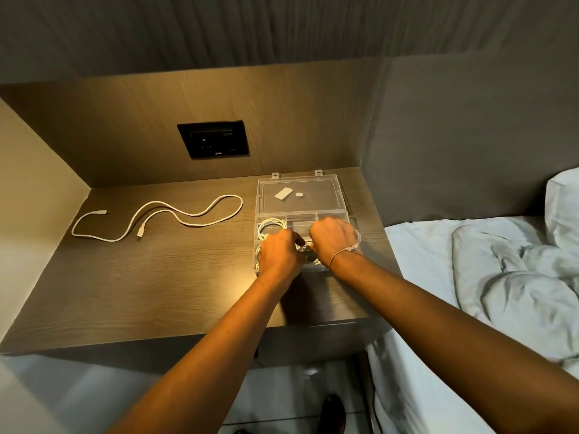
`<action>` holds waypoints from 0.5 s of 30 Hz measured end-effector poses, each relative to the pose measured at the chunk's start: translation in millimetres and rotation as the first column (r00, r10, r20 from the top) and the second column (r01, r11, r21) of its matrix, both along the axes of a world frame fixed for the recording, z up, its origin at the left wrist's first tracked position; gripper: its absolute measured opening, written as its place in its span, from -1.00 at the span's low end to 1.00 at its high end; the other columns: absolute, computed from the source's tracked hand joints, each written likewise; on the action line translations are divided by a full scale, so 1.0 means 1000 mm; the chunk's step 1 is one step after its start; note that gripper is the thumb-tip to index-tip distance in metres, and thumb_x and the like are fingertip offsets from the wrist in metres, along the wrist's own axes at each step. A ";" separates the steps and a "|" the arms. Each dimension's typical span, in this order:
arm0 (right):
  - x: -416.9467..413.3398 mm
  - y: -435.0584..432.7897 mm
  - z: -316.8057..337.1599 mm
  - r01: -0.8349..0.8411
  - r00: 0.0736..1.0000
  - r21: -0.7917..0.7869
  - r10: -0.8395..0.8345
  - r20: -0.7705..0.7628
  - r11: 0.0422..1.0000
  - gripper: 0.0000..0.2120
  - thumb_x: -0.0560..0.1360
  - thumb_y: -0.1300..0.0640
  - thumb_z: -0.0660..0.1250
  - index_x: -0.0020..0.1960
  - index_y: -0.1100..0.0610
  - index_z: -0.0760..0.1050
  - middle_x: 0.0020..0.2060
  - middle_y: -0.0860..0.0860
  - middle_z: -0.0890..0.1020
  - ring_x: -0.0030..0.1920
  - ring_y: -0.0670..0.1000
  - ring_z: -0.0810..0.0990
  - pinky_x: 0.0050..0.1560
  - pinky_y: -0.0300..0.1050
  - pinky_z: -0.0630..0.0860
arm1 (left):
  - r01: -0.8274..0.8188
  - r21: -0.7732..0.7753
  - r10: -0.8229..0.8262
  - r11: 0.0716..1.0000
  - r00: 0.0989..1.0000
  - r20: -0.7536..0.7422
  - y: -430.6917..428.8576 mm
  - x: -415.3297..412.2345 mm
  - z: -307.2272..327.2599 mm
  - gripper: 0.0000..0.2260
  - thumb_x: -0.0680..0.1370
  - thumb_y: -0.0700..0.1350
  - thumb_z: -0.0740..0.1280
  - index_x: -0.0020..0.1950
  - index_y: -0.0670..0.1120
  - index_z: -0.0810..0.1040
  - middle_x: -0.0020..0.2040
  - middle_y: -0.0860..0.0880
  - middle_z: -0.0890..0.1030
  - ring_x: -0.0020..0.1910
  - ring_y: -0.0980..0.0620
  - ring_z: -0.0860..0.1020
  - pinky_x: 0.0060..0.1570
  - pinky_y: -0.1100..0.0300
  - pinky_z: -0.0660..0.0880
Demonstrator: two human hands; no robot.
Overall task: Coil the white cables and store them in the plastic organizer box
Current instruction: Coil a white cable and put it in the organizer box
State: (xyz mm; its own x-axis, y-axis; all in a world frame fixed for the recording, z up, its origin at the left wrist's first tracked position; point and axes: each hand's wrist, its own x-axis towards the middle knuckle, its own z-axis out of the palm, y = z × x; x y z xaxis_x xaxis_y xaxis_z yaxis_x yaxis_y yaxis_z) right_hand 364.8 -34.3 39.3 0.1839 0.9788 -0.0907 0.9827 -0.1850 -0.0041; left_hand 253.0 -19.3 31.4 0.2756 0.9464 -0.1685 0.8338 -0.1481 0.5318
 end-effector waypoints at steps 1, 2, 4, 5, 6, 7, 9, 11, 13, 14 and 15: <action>-0.003 0.000 0.001 -0.011 1.000 -0.003 0.011 0.029 1.000 -0.83 0.49 0.25 0.38 0.06 0.20 0.64 -0.01 0.19 0.69 0.07 0.21 0.64 -0.03 0.03 0.57 | 0.006 -0.003 -0.006 1.000 1.000 0.011 0.000 -0.001 0.000 -0.73 0.42 -0.10 0.50 0.11 0.00 0.66 -0.01 -0.10 0.71 -0.03 -0.09 0.64 -0.05 0.07 0.59; -0.005 0.000 0.001 -0.012 0.999 -0.003 0.012 0.048 1.000 -0.83 0.48 0.24 0.40 0.07 0.20 0.64 -0.01 0.19 0.69 0.08 0.20 0.63 -0.03 0.04 0.57 | 0.009 -0.004 -0.009 1.000 1.000 0.020 0.001 -0.002 0.000 -0.73 0.42 -0.12 0.50 0.12 0.00 0.66 -0.02 -0.09 0.71 -0.04 -0.09 0.64 -0.08 0.09 0.57; -0.006 0.000 0.002 0.014 0.999 0.007 -0.014 0.034 1.000 -0.83 0.47 0.18 0.44 0.05 0.18 0.64 -0.03 0.18 0.69 0.06 0.19 0.63 -0.07 0.03 0.57 | 0.011 -0.002 -0.010 1.000 0.998 0.062 0.003 -0.007 -0.002 -0.71 0.42 -0.19 0.48 0.13 0.00 0.66 -0.04 -0.09 0.71 -0.05 -0.07 0.64 -0.10 0.11 0.56; -0.005 0.000 0.002 0.034 0.999 0.014 -0.034 0.007 0.999 -0.83 0.46 0.16 0.45 0.03 0.17 0.64 -0.04 0.17 0.69 0.05 0.18 0.63 -0.08 0.02 0.56 | 0.008 -0.002 -0.008 1.000 0.996 0.093 0.003 -0.009 -0.003 -0.71 0.43 -0.22 0.46 0.13 -0.01 0.66 -0.04 -0.09 0.71 -0.06 -0.06 0.64 -0.09 0.12 0.57; -0.003 0.000 0.002 0.051 0.998 0.026 -0.051 -0.023 0.998 -0.85 0.47 0.15 0.44 0.02 0.16 0.64 -0.06 0.17 0.69 0.03 0.18 0.64 -0.09 0.01 0.56 | 0.007 0.002 -0.008 1.000 0.993 0.121 0.003 -0.011 -0.004 -0.71 0.44 -0.24 0.44 0.14 -0.02 0.66 -0.03 -0.09 0.72 -0.06 -0.04 0.65 -0.05 0.11 0.59; -0.002 0.001 0.001 0.063 0.997 0.039 -0.061 -0.052 0.997 -0.86 0.48 0.15 0.43 0.01 0.15 0.65 -0.07 0.16 0.69 0.02 0.18 0.65 -0.09 0.01 0.56 | 0.009 0.007 -0.010 1.000 0.990 0.140 0.003 -0.013 -0.005 -0.71 0.45 -0.25 0.43 0.15 -0.03 0.66 -0.02 -0.09 0.72 -0.05 -0.03 0.65 -0.01 0.08 0.60; -0.001 0.001 0.000 0.070 0.993 0.059 -0.064 -0.097 0.996 -0.87 0.49 0.13 0.41 0.00 0.13 0.67 -0.09 0.16 0.70 -0.01 0.19 0.66 -0.08 0.02 0.58 | 0.012 0.014 -0.014 1.000 0.987 0.157 0.003 -0.015 -0.006 -0.70 0.46 -0.25 0.43 0.18 -0.05 0.65 0.01 -0.10 0.71 -0.03 -0.03 0.66 0.06 0.04 0.60; -0.001 -0.001 -0.002 0.072 0.991 0.066 -0.064 -0.117 0.995 -0.88 0.50 0.12 0.40 -0.01 0.12 0.68 -0.12 0.15 0.70 -0.04 0.19 0.66 -0.08 0.02 0.60 | 0.006 0.015 -0.009 1.000 0.985 0.171 0.003 -0.016 -0.007 -0.68 0.46 -0.26 0.44 0.19 -0.06 0.63 0.02 -0.10 0.71 -0.02 -0.03 0.66 0.07 0.03 0.60; 0.000 -0.002 -0.004 0.085 0.987 0.065 -0.075 -0.146 0.994 -0.88 0.51 0.12 0.39 -0.02 0.10 0.68 -0.13 0.15 0.70 -0.04 0.19 0.67 -0.07 0.02 0.62 | 0.002 0.016 -0.005 1.000 0.984 0.179 0.003 -0.017 -0.008 -0.66 0.45 -0.27 0.45 0.20 -0.06 0.62 0.02 -0.11 0.71 -0.02 -0.04 0.66 0.06 0.02 0.60; 0.001 -0.002 -0.004 0.098 0.981 0.064 -0.086 -0.174 0.993 -0.87 0.50 0.10 0.40 -0.02 0.09 0.69 -0.13 0.14 0.70 -0.04 0.19 0.66 -0.05 0.04 0.62 | 0.001 0.017 -0.004 1.000 0.983 0.181 0.002 -0.016 -0.007 -0.65 0.45 -0.27 0.45 0.21 -0.07 0.62 0.02 -0.12 0.71 -0.01 -0.04 0.66 0.06 0.00 0.60; 0.001 -0.002 -0.004 0.108 0.976 0.062 -0.094 -0.196 0.992 -0.86 0.50 0.08 0.40 -0.01 0.08 0.69 -0.12 0.14 0.70 -0.03 0.19 0.66 -0.04 0.04 0.62 | -0.001 0.020 -0.003 1.000 0.983 0.186 0.001 -0.017 -0.006 -0.65 0.44 -0.28 0.45 0.21 -0.07 0.62 0.03 -0.12 0.71 -0.01 -0.05 0.66 0.06 -0.01 0.61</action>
